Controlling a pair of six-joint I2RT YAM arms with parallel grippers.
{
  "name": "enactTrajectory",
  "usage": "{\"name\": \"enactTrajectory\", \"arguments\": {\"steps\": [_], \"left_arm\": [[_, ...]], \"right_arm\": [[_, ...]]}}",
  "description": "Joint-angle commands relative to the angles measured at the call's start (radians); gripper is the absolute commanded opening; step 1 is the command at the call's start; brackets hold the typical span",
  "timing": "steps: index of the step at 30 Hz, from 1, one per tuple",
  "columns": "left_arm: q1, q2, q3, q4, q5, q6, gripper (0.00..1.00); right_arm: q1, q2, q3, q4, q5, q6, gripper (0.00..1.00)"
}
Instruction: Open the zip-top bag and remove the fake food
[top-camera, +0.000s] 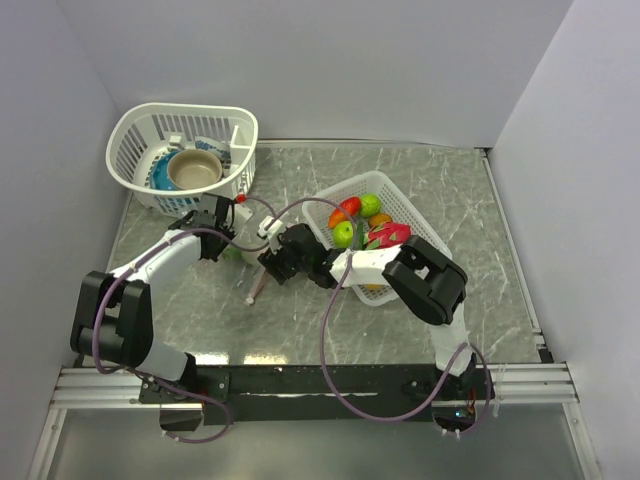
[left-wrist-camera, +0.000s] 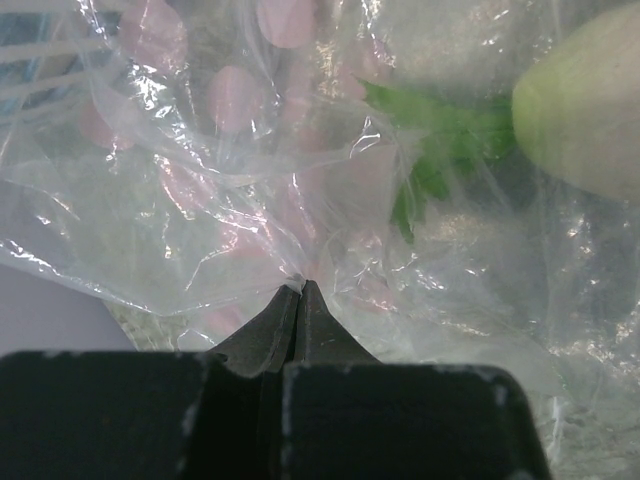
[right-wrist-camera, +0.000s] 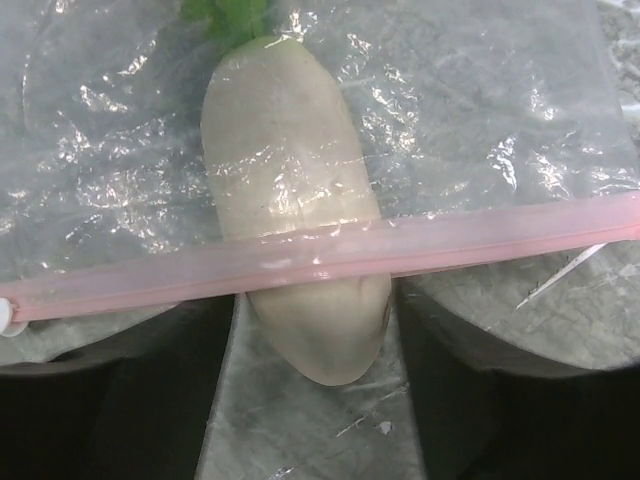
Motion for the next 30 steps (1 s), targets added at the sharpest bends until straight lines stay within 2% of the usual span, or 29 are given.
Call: {"name": "enactTrajectory", "arguments": {"steps": [1,2,3,5,14,18,22,23,26,30], "left_arm": [[-0.001,-0.038,-0.013,0.024,-0.002,0.005,0.01],[0.001,-0.042,-0.019,0.030,-0.007,0.007,0.01],[0.002,-0.044,-0.025,0.035,-0.010,0.010,0.01],[0.022,-0.047,-0.040,0.050,0.005,0.008,0.01],[0.076,-0.053,-0.069,0.065,0.030,-0.005,0.01],[0.077,-0.068,-0.065,0.045,0.048,-0.019,0.01],[0.077,-0.087,-0.062,0.021,0.076,-0.039,0.01],[0.077,-0.094,-0.063,0.013,0.080,-0.042,0.01],[0.077,-0.117,-0.069,-0.001,0.103,-0.048,0.01],[0.077,-0.150,-0.068,-0.021,0.131,-0.062,0.01]], "right_arm": [[-0.004,-0.030,0.000,-0.002,0.021,0.021,0.57],[-0.004,-0.052,-0.026,0.001,0.033,0.027,0.54],[-0.001,-0.102,-0.041,0.004,0.037,0.039,0.45],[-0.001,-0.156,-0.090,-0.009,0.044,0.050,0.38],[0.025,-0.550,-0.343,-0.118,0.140,0.148,0.40],[0.021,-0.746,-0.414,-0.147,0.266,0.163,0.39],[-0.039,-0.825,-0.412,-0.183,0.430,0.206,0.35],[-0.051,-0.837,-0.425,-0.174,0.521,0.217,0.35],[-0.118,-0.872,-0.429,-0.189,0.618,0.265,0.33],[-0.200,-0.862,-0.413,-0.247,0.665,0.337,0.35]]}}
